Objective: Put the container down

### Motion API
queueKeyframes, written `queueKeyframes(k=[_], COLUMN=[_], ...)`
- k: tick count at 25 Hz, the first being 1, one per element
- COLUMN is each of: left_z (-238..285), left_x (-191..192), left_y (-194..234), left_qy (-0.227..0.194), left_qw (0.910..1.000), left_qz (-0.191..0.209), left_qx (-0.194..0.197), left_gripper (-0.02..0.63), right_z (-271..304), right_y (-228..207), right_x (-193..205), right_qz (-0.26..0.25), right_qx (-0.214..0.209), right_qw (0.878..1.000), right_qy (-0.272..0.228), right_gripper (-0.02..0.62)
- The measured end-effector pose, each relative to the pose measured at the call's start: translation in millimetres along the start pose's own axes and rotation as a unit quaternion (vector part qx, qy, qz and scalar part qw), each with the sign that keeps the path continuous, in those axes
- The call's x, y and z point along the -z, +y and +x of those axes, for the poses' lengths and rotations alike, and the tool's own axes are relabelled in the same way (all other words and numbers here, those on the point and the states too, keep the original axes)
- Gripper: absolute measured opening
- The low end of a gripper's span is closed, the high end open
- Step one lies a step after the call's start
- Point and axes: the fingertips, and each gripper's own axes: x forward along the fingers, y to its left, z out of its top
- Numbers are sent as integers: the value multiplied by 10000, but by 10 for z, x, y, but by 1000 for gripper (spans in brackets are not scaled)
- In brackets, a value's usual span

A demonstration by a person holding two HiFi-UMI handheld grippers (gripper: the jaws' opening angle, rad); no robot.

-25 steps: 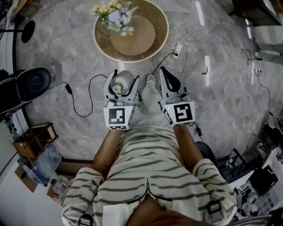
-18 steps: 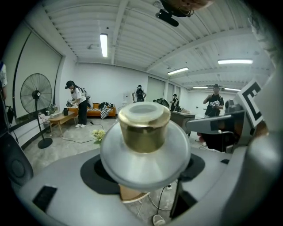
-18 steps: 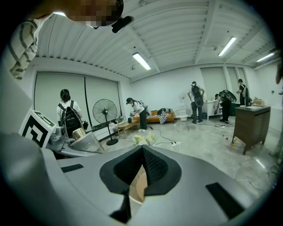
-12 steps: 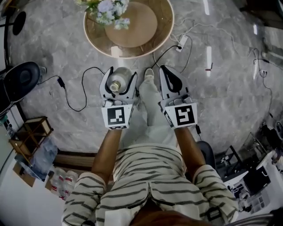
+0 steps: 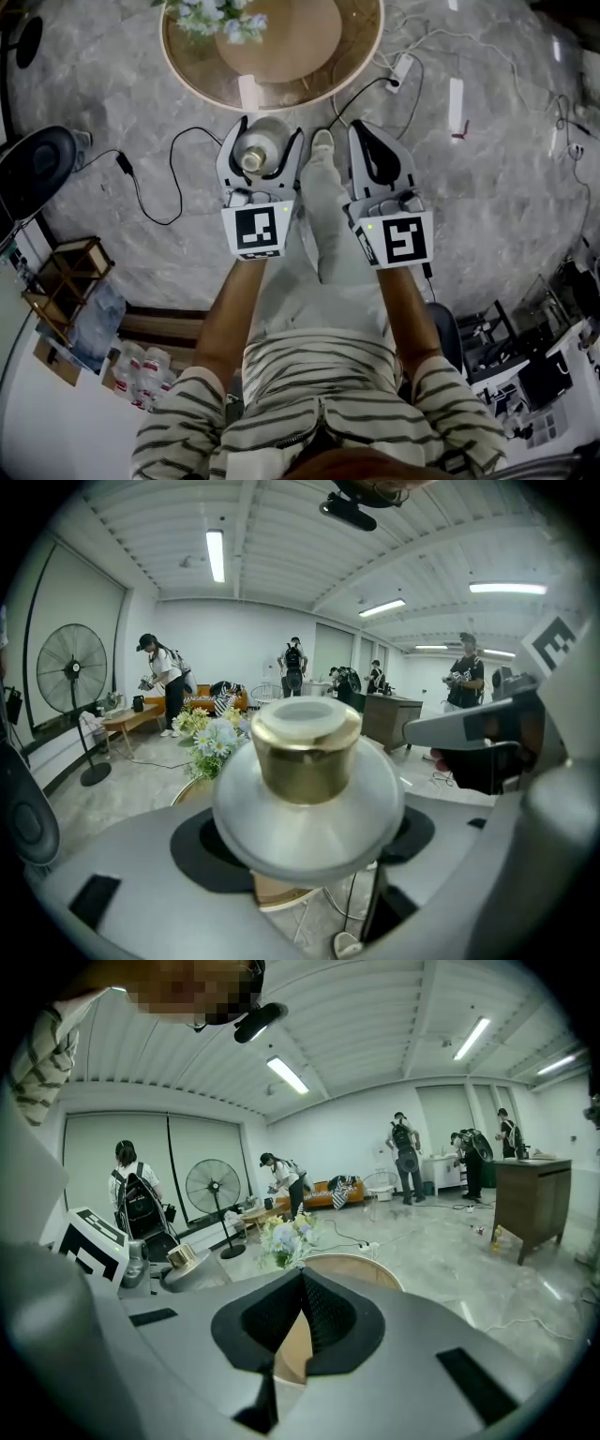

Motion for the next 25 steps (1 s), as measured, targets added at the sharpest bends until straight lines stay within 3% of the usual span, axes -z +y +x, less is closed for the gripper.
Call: queueKeyframes(k=[7, 25], left_z=[351, 1359], left_x=[299, 1266], left_y=[108, 258], left_qy=[155, 581], left_qw=[9997, 9981], left_qz=[124, 199], left_qx=[-149, -73], left_gripper=[333, 333], right_z=[110, 516], right_y=[-37, -244], right_x=[346, 957], right_qz=[164, 195], right_qx=[-81, -104], right_qw=[9997, 9989], right_qy=[142, 405], right_gripper=[8, 8])
